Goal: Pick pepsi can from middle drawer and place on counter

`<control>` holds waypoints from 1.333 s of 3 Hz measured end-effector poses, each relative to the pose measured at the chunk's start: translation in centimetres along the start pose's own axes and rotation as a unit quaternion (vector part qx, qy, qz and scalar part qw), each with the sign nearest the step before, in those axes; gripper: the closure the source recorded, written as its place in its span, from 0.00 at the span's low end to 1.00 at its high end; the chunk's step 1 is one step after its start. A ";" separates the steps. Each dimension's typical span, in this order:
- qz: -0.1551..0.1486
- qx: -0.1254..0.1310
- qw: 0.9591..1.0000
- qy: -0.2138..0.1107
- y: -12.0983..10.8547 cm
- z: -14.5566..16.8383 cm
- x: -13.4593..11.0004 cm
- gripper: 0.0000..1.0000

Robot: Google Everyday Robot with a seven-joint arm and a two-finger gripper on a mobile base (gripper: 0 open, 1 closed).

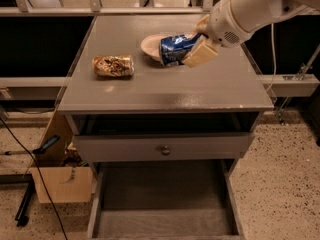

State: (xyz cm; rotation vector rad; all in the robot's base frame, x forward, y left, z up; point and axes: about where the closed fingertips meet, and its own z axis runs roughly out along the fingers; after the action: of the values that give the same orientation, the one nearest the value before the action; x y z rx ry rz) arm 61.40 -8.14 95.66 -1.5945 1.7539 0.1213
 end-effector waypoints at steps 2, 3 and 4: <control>0.026 0.002 1.000 0.011 -1.2 1.7 2.8 1.00; 0.045 0.001 0.999 0.014 -1.7 3.0 4.4 1.00; 0.054 0.000 0.998 0.014 -1.8 3.8 5.1 1.00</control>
Offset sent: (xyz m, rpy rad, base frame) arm 0.0330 -0.0326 -0.0362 0.0121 0.0470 -0.0897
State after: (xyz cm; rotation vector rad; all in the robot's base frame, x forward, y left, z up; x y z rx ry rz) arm 65.04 -10.71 90.80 -1.5083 1.8628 0.1521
